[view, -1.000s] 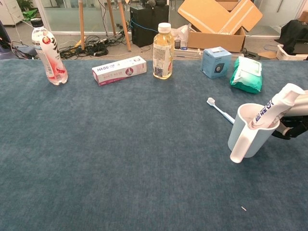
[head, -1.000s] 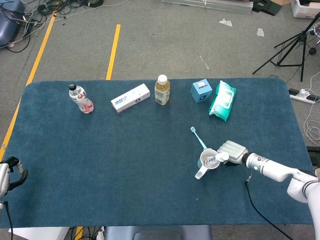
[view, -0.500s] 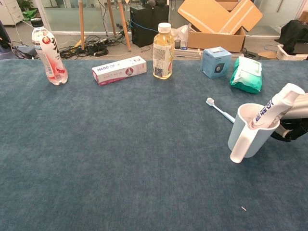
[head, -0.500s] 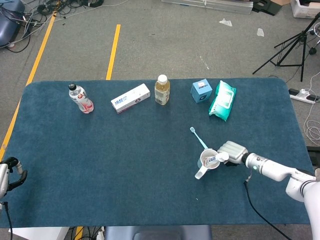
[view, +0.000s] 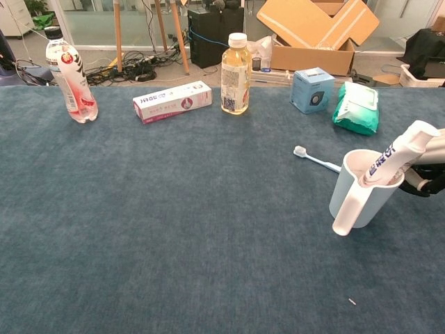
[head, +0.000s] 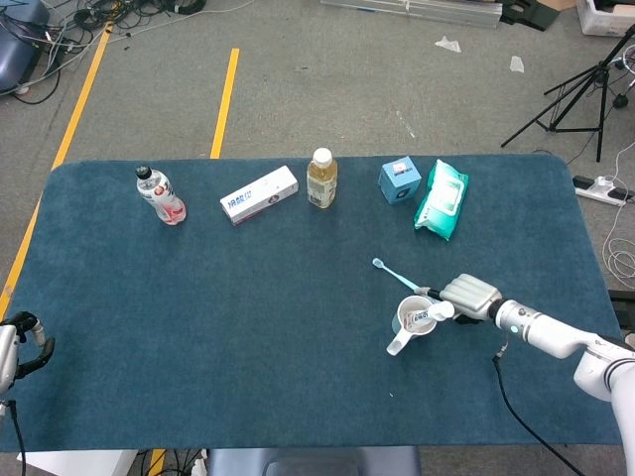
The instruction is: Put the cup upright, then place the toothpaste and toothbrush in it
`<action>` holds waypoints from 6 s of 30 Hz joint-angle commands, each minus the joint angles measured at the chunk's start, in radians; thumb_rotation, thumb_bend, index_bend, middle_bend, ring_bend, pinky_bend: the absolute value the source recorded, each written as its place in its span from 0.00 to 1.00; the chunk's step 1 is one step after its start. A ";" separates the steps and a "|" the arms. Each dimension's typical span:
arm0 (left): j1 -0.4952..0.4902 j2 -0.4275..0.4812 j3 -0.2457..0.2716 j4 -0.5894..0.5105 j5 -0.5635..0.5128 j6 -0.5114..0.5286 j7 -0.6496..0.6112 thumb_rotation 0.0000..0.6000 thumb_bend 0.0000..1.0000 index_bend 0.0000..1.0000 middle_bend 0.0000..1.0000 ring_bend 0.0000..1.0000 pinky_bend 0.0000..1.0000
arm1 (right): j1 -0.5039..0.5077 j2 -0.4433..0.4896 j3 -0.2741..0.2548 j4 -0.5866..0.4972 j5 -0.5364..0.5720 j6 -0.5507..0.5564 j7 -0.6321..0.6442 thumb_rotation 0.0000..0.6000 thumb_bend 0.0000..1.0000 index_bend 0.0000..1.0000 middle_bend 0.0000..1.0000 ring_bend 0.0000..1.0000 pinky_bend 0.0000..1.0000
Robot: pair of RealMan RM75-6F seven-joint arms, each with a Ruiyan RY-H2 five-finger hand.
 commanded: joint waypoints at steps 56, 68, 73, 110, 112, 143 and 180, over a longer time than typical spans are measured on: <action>0.007 -0.001 0.002 -0.002 0.004 0.007 -0.006 1.00 0.36 0.57 0.46 0.54 0.52 | -0.010 -0.011 0.041 0.041 0.075 -0.116 -0.027 1.00 0.93 0.00 0.75 0.86 0.97; -0.001 -0.004 -0.001 0.001 0.023 0.011 -0.021 1.00 0.36 0.57 0.46 0.54 0.52 | -0.050 0.091 0.095 -0.077 0.096 0.038 -0.078 1.00 0.91 0.04 0.73 0.85 0.97; -0.003 0.000 0.002 -0.010 0.050 0.026 -0.030 1.00 0.36 0.57 0.46 0.54 0.52 | -0.083 0.176 0.150 -0.220 0.147 0.103 -0.201 1.00 0.80 0.22 0.65 0.77 0.93; 0.016 -0.001 0.024 0.006 0.098 0.059 -0.103 1.00 0.36 0.57 0.46 0.54 0.52 | -0.034 0.135 0.388 -0.463 0.849 -0.157 -1.181 1.00 0.18 0.35 1.00 1.00 1.00; 0.016 -0.001 0.024 0.005 0.100 0.060 -0.103 1.00 0.36 0.57 0.46 0.54 0.52 | -0.025 0.112 0.387 -0.452 0.889 -0.156 -1.217 1.00 0.18 0.36 1.00 1.00 1.00; 0.024 0.008 0.024 -0.003 0.105 0.073 -0.120 1.00 0.36 0.57 0.46 0.54 0.52 | -0.011 -0.132 0.379 -0.220 0.905 -0.163 -1.236 1.00 0.18 0.46 1.00 1.00 1.00; 0.024 0.010 0.020 -0.001 0.096 0.064 -0.129 1.00 0.36 0.57 0.46 0.54 0.52 | -0.011 -0.238 0.406 -0.033 0.842 -0.226 -1.191 1.00 0.19 0.54 1.00 1.00 1.00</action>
